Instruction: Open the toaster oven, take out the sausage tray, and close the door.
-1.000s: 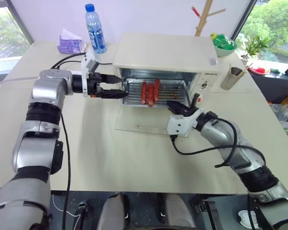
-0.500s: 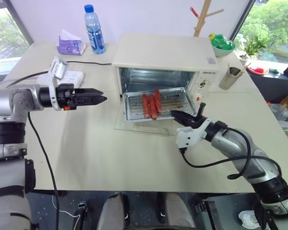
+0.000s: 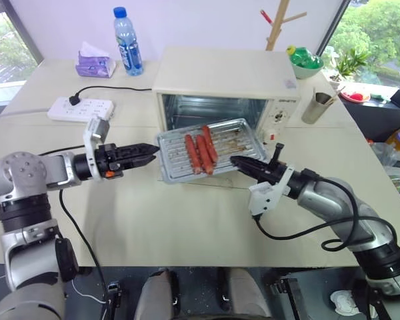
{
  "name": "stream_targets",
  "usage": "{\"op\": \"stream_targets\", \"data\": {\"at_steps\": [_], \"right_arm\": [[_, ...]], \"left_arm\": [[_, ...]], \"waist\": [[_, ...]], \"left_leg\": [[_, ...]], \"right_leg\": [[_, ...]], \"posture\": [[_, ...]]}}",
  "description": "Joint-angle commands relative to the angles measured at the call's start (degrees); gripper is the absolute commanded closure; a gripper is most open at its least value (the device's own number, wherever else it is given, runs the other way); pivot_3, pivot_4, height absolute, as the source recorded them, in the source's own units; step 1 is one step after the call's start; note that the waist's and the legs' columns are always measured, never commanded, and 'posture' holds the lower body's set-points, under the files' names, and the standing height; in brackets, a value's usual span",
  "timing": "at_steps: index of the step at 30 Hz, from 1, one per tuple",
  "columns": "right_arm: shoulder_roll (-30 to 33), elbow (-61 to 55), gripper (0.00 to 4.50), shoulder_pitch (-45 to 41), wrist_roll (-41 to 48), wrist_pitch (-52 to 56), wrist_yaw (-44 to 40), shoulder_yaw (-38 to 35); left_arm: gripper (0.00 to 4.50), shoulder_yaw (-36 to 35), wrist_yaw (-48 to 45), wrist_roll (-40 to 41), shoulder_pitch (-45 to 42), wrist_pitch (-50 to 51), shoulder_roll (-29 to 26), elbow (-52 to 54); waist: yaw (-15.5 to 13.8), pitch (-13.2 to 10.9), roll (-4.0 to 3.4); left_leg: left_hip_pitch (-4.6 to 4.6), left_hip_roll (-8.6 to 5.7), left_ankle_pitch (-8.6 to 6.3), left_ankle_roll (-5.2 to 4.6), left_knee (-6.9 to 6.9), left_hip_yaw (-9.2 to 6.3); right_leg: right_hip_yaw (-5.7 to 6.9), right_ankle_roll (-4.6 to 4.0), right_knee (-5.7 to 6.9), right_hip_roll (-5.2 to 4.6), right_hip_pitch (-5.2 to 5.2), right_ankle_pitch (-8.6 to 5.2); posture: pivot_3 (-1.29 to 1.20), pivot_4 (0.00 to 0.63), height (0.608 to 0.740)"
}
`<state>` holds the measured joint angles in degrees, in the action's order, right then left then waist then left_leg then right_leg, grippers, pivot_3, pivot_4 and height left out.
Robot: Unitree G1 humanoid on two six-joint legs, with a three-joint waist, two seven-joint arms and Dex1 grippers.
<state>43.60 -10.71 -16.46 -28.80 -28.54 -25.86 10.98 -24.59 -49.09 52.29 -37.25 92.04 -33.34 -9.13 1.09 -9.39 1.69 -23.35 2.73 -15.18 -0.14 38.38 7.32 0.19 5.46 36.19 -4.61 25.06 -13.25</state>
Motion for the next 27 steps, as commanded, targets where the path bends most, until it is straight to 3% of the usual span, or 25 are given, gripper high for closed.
{"op": "stream_targets", "data": {"at_steps": [1,9,17,20,27], "right_arm": [[-0.3,-1.1,4.47,-0.5,2.2,-0.9,-0.2,-1.2],[-1.6,-1.2,4.47,-1.1,2.0,-0.2,-0.8,-1.4],[-2.0,-2.0,4.47,-1.0,2.3,-0.5,-1.4,-1.4],[-2.1,-2.6,4.50,-0.9,3.1,-1.2,-1.2,-1.7],[-2.1,-3.3,4.50,-0.7,4.0,-2.7,-0.7,-2.3]], "left_arm": [[0.00,-0.8,4.8,7.9,1.4,0.5,-0.3,1.1],[0.00,0.5,16.7,20.4,3.8,0.5,1.9,0.2],[0.00,0.7,24.5,26.4,2.2,0.5,4.1,-2.1],[0.82,1.0,26.9,29.0,2.7,0.5,4.3,-3.0],[4.29,1.9,31.7,34.2,3.7,0.5,4.6,-3.8]], "waist": [[0.0,0.0,0.00],[-0.2,0.0,0.00],[-0.1,0.0,0.00],[-0.1,0.0,0.00],[-0.1,0.0,0.00]], "left_leg": [[0.01,0.00,0.00,0.00,0.00,-0.02],[0.05,0.00,0.01,0.01,0.00,-0.15],[0.10,-0.02,0.00,0.01,0.00,-0.15],[0.11,-0.02,0.01,0.02,-0.01,-0.15],[0.14,-0.02,0.01,0.03,-0.01,-0.16]], "right_leg": [[0.00,0.00,0.00,-0.01,0.00,0.00],[0.00,-0.02,0.00,-0.02,-0.07,0.01],[0.00,-0.01,-0.02,-0.02,-0.13,0.00],[0.00,-0.02,-0.02,-0.02,-0.13,0.00],[0.00,-0.02,-0.03,-0.02,-0.17,0.00]], "posture": [[0.00,0.150,0.736],[0.00,0.150,0.736],[0.00,0.150,0.736],[0.00,0.150,0.736],[0.00,0.150,0.736]]}}
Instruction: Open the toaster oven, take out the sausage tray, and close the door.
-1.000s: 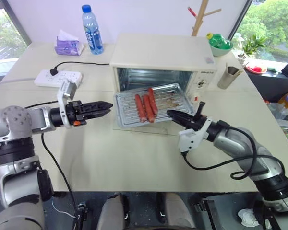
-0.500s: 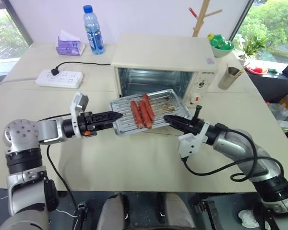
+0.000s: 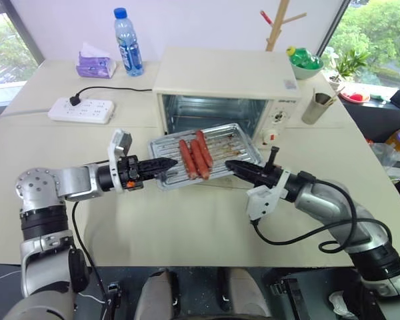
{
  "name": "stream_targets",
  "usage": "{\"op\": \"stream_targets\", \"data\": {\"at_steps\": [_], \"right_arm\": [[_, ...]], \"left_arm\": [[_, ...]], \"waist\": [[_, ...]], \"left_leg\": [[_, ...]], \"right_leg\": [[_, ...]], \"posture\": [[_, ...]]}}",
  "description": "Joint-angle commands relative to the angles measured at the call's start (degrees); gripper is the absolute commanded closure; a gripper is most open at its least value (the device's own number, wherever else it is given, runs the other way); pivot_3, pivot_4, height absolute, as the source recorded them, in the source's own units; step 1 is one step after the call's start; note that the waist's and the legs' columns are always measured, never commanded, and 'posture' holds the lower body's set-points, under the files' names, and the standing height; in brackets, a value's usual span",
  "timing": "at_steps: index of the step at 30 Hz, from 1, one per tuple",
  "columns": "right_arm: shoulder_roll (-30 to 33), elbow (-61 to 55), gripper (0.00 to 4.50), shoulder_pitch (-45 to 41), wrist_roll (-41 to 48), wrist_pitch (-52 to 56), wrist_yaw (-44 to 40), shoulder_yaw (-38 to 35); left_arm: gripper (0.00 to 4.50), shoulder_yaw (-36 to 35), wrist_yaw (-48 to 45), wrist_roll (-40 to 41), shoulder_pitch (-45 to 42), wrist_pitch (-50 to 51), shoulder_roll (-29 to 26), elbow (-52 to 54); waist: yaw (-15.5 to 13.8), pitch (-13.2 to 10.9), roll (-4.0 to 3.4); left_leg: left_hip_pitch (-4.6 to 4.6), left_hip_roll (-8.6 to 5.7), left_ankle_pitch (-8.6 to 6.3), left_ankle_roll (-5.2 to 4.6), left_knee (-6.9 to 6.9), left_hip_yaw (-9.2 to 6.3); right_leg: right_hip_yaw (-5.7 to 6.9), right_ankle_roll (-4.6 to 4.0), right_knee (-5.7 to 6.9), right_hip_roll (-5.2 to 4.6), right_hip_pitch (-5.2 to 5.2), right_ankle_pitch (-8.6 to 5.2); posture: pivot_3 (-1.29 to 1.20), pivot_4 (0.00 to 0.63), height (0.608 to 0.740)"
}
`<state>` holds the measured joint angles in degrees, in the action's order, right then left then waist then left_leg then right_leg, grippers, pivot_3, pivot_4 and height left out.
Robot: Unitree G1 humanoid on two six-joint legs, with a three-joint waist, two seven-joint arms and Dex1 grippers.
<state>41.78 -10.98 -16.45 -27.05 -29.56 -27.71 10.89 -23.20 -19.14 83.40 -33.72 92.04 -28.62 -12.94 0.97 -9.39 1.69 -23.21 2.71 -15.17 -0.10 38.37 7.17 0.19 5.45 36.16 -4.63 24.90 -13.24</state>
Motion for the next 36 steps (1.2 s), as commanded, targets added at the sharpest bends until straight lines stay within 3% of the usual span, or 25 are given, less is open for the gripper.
{"op": "stream_targets", "data": {"at_steps": [1,9,12,16,22,25,32,36], "right_arm": [[-0.3,-3.2,4.50,-0.6,2.3,-1.9,1.2,-2.3],[0.9,-2.6,4.50,0.1,4.3,-1.7,-1.2,-2.5],[1.3,-2.4,3.46,0.4,5.0,-0.8,-2.3,-2.8],[1.8,-2.4,1.55,0.5,4.2,-1.1,-2.3,-2.8],[3.7,-3.1,1.55,2.8,8.7,-0.8,-4.2,-4.7],[6.0,-4.7,1.55,6.7,17.5,2.2,-7.6,-8.6],[7.6,-7.5,1.55,12.6,40.7,23.4,-16.4,-15.2],[7.8,-3.4,1.55,11.7,46.8,32.8,-19.3,-18.3]], "left_arm": [[4.29,0.6,2.5,3.8,0.2,0.5,-0.1,-0.3],[4.29,0.9,8.4,10.1,1.4,-1.7,-0.6,-2.6],[4.36,2.0,10.7,14.2,3.2,-3.3,-1.2,-1.8],[4.36,3.9,14.8,21.0,5.6,-7.2,-2.4,-0.8],[4.36,5.8,19.1,29.6,10.7,-13.9,-5.0,2.7],[4.36,2.2,19.0,29.6,15.0,-16.6,-5.3,6.0],[4.36,-7.7,18.5,29.6,29.8,-23.1,-3.0,19.5],[4.36,-12.8,17.5,29.6,39.2,-27.4,-1.2,26.6]], "waist": [[0.0,0.0,-0.01],[0.0,0.0,0.00],[0.0,0.0,0.00],[0.0,0.0,0.00],[-0.2,0.0,0.00],[-0.2,0.0,0.00],[0.0,0.0,0.01],[-0.2,0.0,0.01]], "left_leg": [[0.01,0.00,0.00,0.00,0.00,0.00],[0.04,0.00,0.00,0.00,0.00,-0.02],[0.08,0.00,0.00,0.00,-0.01,-0.03],[0.11,0.01,0.00,0.01,-0.02,-0.07],[0.13,0.03,0.00,0.02,-0.02,-0.10],[0.13,0.01,-0.01,0.00,-0.02,-0.10],[0.45,0.11,-0.22,-0.34,-0.10,-0.11],[0.62,0.10,-0.33,-0.47,-0.14,-0.05]], "right_leg": [[0.00,0.00,0.00,-0.01,0.00,0.00],[0.00,0.00,-0.01,0.00,-0.04,0.00],[0.00,-0.01,0.00,0.00,-0.06,0.00],[0.00,-0.08,0.00,-0.02,-0.10,-0.04],[0.00,-0.21,-0.01,-0.09,-0.13,-0.11],[0.01,-0.23,-0.04,-0.10,-0.16,-0.12],[0.01,-0.45,-0.09,-0.15,-0.40,-0.23],[0.02,-0.56,-0.11,-0.31,-0.52,-0.30]], "posture": [[0.00,0.150,0.736],[0.00,0.150,0.736],[0.00,0.150,0.736],[0.00,0.150,0.736],[0.00,0.150,0.736],[0.00,0.150,0.736],[0.00,0.150,0.736],[0.00,0.150,0.736]]}}
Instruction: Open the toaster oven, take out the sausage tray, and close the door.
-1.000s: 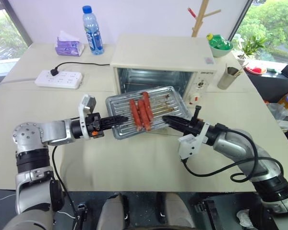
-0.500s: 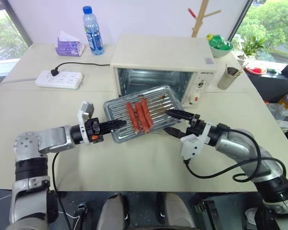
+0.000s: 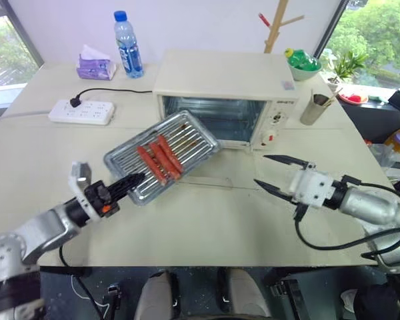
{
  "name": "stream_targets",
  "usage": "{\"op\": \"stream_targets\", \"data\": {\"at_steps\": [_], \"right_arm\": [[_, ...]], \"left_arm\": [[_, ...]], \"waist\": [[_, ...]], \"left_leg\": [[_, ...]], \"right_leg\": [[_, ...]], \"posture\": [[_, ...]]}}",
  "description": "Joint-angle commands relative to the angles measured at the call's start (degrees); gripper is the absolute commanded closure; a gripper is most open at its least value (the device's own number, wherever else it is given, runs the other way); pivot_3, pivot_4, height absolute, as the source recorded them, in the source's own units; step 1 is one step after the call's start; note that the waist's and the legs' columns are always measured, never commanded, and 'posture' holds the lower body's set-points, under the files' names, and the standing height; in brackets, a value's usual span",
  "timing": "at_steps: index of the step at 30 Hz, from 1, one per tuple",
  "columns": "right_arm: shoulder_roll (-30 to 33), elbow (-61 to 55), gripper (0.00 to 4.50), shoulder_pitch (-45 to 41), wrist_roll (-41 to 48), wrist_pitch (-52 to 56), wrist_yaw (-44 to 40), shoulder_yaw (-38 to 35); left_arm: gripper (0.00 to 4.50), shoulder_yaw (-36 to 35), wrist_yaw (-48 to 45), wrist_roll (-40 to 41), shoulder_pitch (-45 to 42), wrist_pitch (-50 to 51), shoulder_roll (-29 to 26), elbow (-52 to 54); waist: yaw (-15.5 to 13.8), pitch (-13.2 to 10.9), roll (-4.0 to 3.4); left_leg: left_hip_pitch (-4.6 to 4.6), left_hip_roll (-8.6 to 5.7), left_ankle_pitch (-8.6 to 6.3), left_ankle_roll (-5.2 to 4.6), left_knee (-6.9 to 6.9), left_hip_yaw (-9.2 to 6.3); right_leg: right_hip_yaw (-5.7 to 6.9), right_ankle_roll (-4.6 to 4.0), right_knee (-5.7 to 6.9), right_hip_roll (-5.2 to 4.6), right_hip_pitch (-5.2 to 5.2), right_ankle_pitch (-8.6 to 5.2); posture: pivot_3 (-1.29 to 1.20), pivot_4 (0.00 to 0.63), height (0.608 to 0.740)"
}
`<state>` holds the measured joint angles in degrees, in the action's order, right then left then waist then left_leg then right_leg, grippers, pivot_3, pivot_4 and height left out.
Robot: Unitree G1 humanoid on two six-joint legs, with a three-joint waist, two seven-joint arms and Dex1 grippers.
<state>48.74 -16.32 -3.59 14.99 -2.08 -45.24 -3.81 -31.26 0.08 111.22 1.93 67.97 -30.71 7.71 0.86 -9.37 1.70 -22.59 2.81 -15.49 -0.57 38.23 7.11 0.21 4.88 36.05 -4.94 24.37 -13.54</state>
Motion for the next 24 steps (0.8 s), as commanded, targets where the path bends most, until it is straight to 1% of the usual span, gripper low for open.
{"op": "stream_targets", "data": {"at_steps": [1,5,8,13,18,21,24], "right_arm": [[0.8,3.5,1.55,-1.9,5.5,7.3,-2.5,-3.9],[0.2,8.8,1.55,-3.7,4.7,10.0,-5.1,-2.6],[-0.7,11.6,1.55,-4.6,3.4,10.7,-6.4,-0.8],[-2.4,15.2,1.55,-7.0,1.4,11.5,-8.1,2.6],[-4.9,18.9,1.55,-10.0,0.0,11.5,-9.8,5.8],[-7.0,20.5,1.55,-12.2,0.0,12.7,-10.0,6.8],[-8.8,20.3,1.55,-13.8,0.3,14.3,-10.2,7.4]], "left_arm": [[4.36,-6.3,-2.5,1.8,6.3,-4.2,1.3,7.6],[4.36,-10.2,-4.5,1.8,15.6,-9.2,3.3,14.3],[4.36,-11.8,-4.7,1.8,19.9,-13.6,5.4,18.0],[4.36,-11.8,-3.3,1.8,24.3,-20.4,10.0,22.5],[4.36,-10.6,-1.2,1.8,27.4,-26.0,14.7,25.0],[4.36,-10.6,-1.4,1.8,29.2,-27.3,15.8,25.3],[4.36,-11.0,-1.8,1.8,29.9,-27.6,15.5,24.4]], "waist": [[-0.1,0.0,0.00],[-0.1,0.0,-0.01],[-0.1,0.0,-0.01],[0.0,0.0,-0.02],[0.1,0.0,-0.04],[0.1,0.0,-0.01],[0.0,0.0,-0.02]], "left_leg": [[0.03,-0.02,-0.02,-0.02,0.00,0.03],[0.02,-0.03,-0.08,-0.06,-0.02,0.09],[0.01,-0.04,-0.13,0.02,-0.04,0.09],[-0.03,-0.04,-0.17,0.02,-0.09,0.10],[-0.20,-0.05,-0.18,-0.22,-0.09,0.12],[-0.26,-0.06,-0.22,-0.30,-0.09,0.15],[-0.31,-0.07,-0.22,-0.31,-0.08,0.15]], "right_leg": [[0.00,-0.03,0.00,-0.07,-0.02,-0.02],[0.00,-0.09,-0.13,-0.24,-0.01,-0.04],[0.01,-0.11,-0.18,-0.28,0.01,-0.05],[0.02,-0.15,-0.44,-0.27,-0.03,-0.03],[0.03,-0.20,-0.67,-0.13,-0.01,0.00],[0.02,-0.20,-0.74,-0.10,0.01,0.00],[0.03,-0.20,-0.75,-0.10,0.06,0.00]], "posture": [[0.00,0.150,0.736],[0.00,0.150,0.736],[0.00,0.150,0.736],[0.00,0.150,0.736],[0.00,0.150,0.736],[0.00,0.150,0.736],[0.00,0.150,0.736]]}}
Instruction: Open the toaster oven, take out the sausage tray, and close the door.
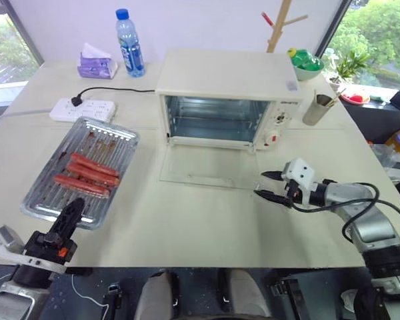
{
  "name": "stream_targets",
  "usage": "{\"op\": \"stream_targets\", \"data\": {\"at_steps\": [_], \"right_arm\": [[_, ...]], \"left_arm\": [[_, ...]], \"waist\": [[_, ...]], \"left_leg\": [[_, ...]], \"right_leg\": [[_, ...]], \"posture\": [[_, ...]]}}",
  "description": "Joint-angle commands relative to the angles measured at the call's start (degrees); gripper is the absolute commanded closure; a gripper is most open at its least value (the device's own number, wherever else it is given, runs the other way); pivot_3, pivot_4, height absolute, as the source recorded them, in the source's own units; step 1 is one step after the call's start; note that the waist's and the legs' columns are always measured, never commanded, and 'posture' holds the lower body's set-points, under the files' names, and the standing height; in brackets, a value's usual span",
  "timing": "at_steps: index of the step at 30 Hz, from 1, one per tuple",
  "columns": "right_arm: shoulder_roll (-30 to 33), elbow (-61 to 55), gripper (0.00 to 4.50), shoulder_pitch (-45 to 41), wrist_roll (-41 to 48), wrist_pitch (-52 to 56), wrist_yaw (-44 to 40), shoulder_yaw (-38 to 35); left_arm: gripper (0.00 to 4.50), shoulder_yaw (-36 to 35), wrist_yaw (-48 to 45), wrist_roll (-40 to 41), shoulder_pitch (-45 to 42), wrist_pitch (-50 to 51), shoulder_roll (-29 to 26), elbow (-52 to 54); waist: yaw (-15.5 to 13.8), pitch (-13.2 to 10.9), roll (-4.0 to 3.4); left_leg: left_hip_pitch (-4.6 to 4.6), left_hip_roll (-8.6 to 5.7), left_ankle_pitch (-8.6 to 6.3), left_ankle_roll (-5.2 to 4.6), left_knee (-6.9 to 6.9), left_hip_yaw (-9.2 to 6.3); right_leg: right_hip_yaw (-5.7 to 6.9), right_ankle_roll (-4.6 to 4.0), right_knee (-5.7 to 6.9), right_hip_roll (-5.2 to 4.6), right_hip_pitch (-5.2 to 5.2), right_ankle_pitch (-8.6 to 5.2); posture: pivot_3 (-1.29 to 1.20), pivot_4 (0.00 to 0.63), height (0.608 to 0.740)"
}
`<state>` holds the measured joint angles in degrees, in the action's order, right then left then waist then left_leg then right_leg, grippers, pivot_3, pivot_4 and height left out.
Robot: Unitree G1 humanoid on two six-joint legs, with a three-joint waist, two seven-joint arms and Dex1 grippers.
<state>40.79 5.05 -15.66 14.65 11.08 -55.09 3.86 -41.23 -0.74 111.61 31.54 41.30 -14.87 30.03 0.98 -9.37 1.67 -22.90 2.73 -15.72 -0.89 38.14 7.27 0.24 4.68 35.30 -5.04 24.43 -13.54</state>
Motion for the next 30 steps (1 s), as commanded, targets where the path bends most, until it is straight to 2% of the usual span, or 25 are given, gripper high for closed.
{"op": "stream_targets", "data": {"at_steps": [1,9,14,20,23,24,25,27,30], "right_arm": [[-1.3,-2.0,1.55,-2.4,1.8,3.0,-0.5,-0.6],[-2.1,-8.4,1.55,-10.4,13.9,18.1,2.9,-10.4],[1.1,-16.1,1.55,-2.9,13.3,16.9,-0.7,-9.7],[5.3,-20.7,1.55,2.9,13.8,14.9,-5.1,-11.1],[7.5,-21.9,0.71,4.8,15.5,15.6,-7.3,-12.9],[8.6,-22.5,0.26,6.0,16.3,16.1,-8.2,-14.3],[9.3,-23.0,0.02,6.9,16.9,16.4,-8.8,-15.2],[10.3,-23.6,0.02,8.2,17.7,17.2,-8.5,-17.0],[10.6,-24.5,0.02,9.3,17.7,17.7,-7.2,-18.2]], "left_arm": [[4.36,-1.2,-1.0,1.4,0.4,-0.8,-0.8,1.7],[4.36,-1.2,-0.4,1.4,-2.0,1.4,-4.9,-1.3],[4.36,2.4,-0.4,1.4,-2.7,4.4,-7.5,-2.1],[4.36,3.5,-5.7,1.4,-1.5,11.2,-15.0,-5.7],[4.36,3.8,-8.5,1.4,-2.5,15.4,-20.2,-9.4],[4.36,4.9,-10.1,1.4,-4.8,17.9,-23.5,-11.9],[4.36,5.6,-11.3,1.4,-6.4,19.6,-25.8,-13.8],[4.36,8.7,-13.4,1.4,-11.3,23.3,-30.9,-17.9],[4.36,14.6,-14.9,1.4,-19.1,27.0,-35.3,-23.2]], "waist": [[-0.2,0.0,0.00],[0.1,0.0,-0.04],[-0.5,0.1,0.09],[0.2,0.0,-0.05],[0.1,0.0,-0.05],[0.1,0.0,-0.07],[-0.1,0.0,-0.11],[-0.5,-0.1,-0.14],[-0.3,-0.1,-0.15]], "left_leg": [[-0.02,0.00,0.00,0.00,0.00,0.00],[-0.32,0.02,0.00,0.00,0.05,-0.01],[-0.44,0.03,-0.05,-0.08,-0.01,-0.16],[-0.46,-0.02,-0.09,-0.11,0.05,-0.03],[-0.36,0.02,-0.12,0.07,0.05,-0.02],[-0.36,0.02,-0.13,0.09,0.05,-0.02],[-0.37,0.02,-0.13,0.10,0.04,-0.02],[-0.42,0.01,-0.14,0.11,0.03,-0.02],[-0.46,-0.03,-0.15,0.13,0.03,0.03]], "right_leg": [[0.00,0.00,0.00,0.00,0.02,0.00],[0.01,-0.12,-0.01,0.00,0.30,0.09],[0.21,-0.12,-0.13,-0.01,0.29,0.08],[0.21,-0.15,-0.18,-0.13,0.32,0.10],[0.25,-0.23,-0.17,-0.15,0.34,0.15],[0.25,-0.23,-0.17,-0.15,0.38,0.15],[0.25,-0.23,-0.17,-0.15,0.49,0.15],[0.28,-0.23,-0.16,-0.16,0.68,0.15],[0.30,-0.25,-0.17,-0.34,0.70,0.16]], "posture": [[0.00,0.150,0.736],[0.00,0.150,0.736],[0.00,0.150,0.736],[0.00,0.150,0.736],[0.00,0.150,0.736],[0.00,0.150,0.736],[0.00,0.150,0.736],[0.00,0.150,0.736],[0.00,0.150,0.736]]}}
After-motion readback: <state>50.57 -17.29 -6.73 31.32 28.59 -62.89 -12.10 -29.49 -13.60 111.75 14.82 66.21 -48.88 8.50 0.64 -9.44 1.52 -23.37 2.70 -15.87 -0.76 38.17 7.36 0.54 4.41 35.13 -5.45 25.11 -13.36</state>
